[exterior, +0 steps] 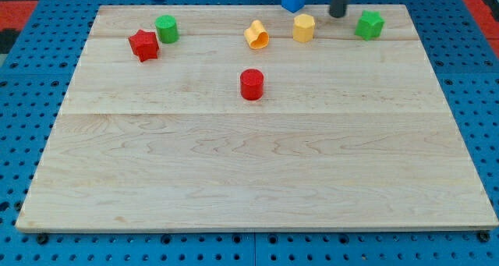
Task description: Move the green star towards the center of the board
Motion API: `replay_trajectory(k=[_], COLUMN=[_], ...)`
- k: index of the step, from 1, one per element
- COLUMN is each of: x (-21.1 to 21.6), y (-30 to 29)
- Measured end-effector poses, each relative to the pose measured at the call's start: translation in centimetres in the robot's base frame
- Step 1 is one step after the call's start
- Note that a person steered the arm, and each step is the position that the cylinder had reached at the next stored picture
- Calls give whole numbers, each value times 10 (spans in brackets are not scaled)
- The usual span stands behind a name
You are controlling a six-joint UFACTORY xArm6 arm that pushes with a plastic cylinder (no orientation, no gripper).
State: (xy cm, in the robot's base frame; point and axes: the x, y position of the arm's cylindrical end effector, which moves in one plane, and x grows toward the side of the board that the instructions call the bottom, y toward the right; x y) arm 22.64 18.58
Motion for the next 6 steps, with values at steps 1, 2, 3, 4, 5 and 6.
replay_trajectory(k=[1,2,3,4,5,6], x=[-8,6,74,90,87,66], y=[28,67,29,-67,-16,9])
